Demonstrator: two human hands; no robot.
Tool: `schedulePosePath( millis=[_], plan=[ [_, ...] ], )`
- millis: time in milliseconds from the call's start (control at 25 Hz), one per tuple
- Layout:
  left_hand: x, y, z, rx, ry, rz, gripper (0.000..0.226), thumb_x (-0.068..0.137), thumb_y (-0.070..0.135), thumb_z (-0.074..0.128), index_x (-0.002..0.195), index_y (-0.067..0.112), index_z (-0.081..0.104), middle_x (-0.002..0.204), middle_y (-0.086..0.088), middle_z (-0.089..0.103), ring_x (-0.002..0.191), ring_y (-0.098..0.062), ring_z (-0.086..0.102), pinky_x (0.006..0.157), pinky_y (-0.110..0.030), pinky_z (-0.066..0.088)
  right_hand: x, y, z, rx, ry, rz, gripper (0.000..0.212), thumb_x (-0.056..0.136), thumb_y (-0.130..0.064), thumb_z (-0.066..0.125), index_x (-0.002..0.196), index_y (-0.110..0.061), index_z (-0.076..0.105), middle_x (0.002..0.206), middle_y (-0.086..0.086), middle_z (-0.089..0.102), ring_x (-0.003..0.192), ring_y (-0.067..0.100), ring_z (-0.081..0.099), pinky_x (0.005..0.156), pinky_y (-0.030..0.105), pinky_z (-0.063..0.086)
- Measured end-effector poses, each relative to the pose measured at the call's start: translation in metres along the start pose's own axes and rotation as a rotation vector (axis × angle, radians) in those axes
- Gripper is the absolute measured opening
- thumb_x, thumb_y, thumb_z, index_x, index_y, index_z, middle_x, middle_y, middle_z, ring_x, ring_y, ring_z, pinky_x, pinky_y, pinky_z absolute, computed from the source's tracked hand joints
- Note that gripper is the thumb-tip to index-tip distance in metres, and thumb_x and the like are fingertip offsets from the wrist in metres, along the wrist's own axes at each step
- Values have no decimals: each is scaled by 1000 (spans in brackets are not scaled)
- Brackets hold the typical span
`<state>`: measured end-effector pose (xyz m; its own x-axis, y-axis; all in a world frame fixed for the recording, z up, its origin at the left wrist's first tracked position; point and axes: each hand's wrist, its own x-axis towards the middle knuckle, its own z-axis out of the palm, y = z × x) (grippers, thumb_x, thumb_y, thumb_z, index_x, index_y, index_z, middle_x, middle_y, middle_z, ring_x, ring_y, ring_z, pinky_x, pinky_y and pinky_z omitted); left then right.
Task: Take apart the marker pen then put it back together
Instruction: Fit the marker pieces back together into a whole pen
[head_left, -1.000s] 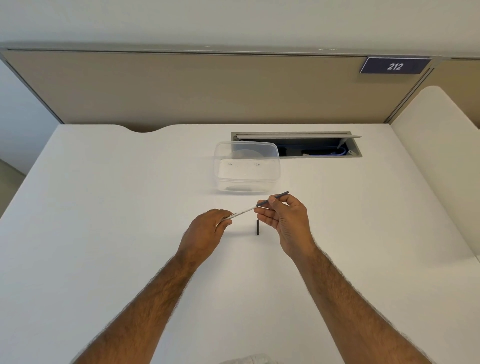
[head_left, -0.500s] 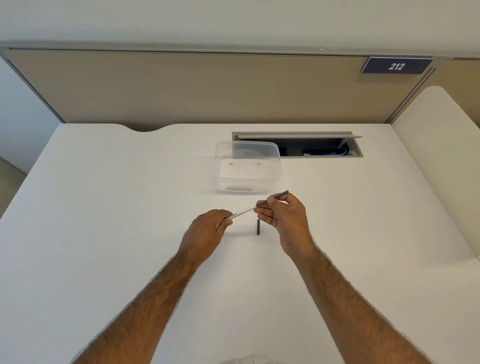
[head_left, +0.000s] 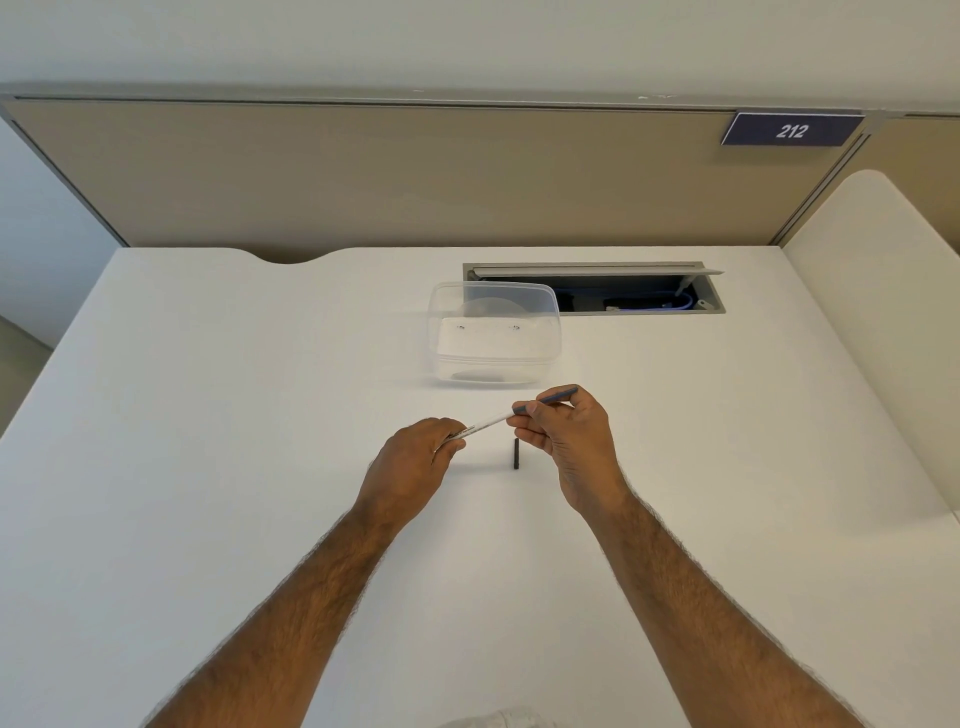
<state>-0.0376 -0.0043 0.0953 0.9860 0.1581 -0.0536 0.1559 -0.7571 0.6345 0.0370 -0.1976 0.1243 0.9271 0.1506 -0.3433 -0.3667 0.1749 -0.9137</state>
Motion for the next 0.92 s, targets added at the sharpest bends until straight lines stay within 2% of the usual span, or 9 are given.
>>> schedulePosePath(
  millis=[240,440,600,720,840,920],
  plan=[
    [0,1,0,-23,6,3,18,102,32,55,111,24,68,102,12,70,90,-11,61,78,-30,51,1,1,0,-62,-27,20,19,87,-1,71,102,7,63,97,23,75,89,35,75,90,52,57],
    [2,5,4,-60,-17,-25,9,100,34,56,98,29,62,82,9,65,74,-15,57,66,-39,51,-2,1,9,-89,-87,2,16,87,1,70,101,5,66,90,17,73,81,30,72,87,48,58],
    [3,5,6,-148,-4,-41,5,98,34,59,95,31,61,82,8,67,77,-18,62,70,-45,55,-2,-1,15,-95,-166,-32,19,85,6,69,104,3,66,91,16,71,81,26,69,84,43,58],
    [4,4,4,-152,8,-52,5,98,35,59,97,31,62,85,9,69,80,-17,64,72,-46,56,-3,-3,14,-96,-180,-23,20,87,-1,70,107,-3,69,94,11,72,81,23,70,79,38,58],
    [3,3,2,-142,35,-58,5,99,36,59,97,31,61,85,9,69,79,-15,63,70,-44,56,2,1,7,-171,-60,-18,12,88,-10,70,99,-8,72,91,7,74,76,20,71,72,34,57],
    [1,2,0,-141,50,-70,5,99,36,58,97,32,61,86,11,68,79,-14,62,69,-42,55,14,14,0,-456,101,-52,6,88,-13,66,88,-10,71,85,0,74,76,19,71,70,35,56]
  ],
)
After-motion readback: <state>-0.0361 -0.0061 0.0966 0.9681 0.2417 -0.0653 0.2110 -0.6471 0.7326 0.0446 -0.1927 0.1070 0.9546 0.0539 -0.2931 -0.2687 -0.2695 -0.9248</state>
